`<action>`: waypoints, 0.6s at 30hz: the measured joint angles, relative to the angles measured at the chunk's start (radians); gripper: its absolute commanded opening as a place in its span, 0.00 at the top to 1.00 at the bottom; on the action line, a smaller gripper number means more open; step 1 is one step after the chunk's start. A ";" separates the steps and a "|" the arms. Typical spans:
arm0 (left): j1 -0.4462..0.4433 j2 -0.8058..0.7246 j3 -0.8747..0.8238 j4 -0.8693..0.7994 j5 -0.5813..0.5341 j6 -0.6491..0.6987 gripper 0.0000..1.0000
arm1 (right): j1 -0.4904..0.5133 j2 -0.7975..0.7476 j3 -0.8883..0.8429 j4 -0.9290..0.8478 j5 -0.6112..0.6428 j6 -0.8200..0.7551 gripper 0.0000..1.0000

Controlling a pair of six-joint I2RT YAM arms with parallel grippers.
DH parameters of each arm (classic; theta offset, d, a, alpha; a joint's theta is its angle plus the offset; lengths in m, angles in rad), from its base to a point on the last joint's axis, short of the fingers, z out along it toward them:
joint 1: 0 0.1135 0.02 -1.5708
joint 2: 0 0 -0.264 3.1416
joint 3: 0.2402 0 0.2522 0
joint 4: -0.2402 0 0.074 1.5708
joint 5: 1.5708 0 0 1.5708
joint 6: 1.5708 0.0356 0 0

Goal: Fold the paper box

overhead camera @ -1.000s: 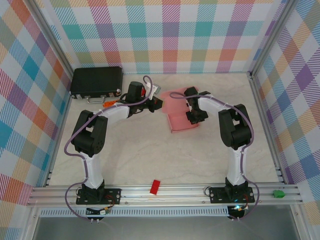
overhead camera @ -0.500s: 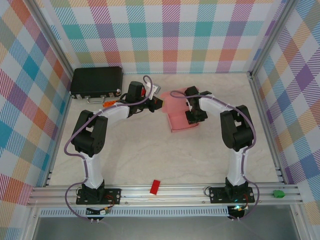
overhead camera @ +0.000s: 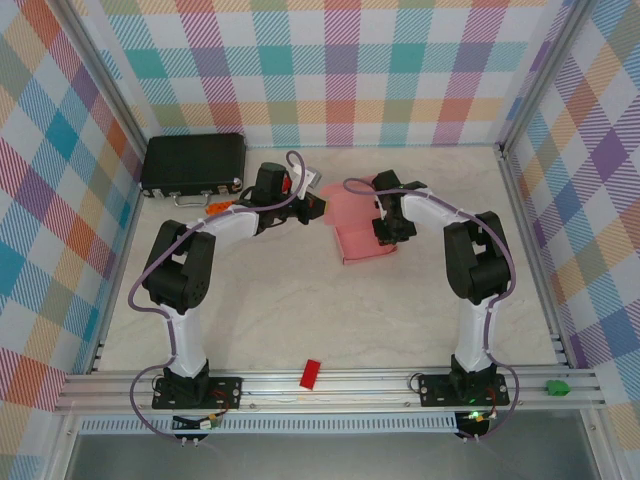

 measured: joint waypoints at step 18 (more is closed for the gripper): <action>0.000 0.005 0.002 0.000 0.001 0.000 1.00 | 0.008 0.024 -0.010 -0.026 0.082 -0.008 0.86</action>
